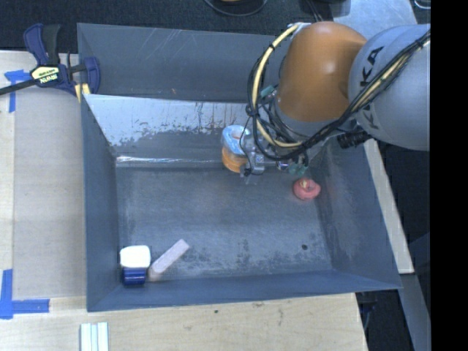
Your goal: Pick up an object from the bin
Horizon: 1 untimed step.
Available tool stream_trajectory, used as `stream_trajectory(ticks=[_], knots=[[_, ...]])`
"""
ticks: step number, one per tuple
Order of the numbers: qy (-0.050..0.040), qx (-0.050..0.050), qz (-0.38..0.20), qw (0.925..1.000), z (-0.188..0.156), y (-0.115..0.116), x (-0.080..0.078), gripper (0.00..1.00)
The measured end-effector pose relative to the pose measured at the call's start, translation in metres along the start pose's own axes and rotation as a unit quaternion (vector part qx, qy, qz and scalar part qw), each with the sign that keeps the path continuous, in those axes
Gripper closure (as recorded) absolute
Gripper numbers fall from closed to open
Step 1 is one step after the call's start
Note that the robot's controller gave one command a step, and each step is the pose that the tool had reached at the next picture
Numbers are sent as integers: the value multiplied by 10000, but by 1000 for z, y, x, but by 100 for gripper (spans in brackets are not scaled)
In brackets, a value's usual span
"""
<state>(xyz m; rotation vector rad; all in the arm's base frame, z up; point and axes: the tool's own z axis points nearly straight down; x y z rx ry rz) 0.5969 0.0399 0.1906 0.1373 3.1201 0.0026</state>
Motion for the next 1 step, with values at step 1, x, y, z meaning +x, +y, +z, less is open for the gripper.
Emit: stream_trajectory(ticks=[1], knots=[[-35,-2,185,9998,-63,-13,-9,100]])
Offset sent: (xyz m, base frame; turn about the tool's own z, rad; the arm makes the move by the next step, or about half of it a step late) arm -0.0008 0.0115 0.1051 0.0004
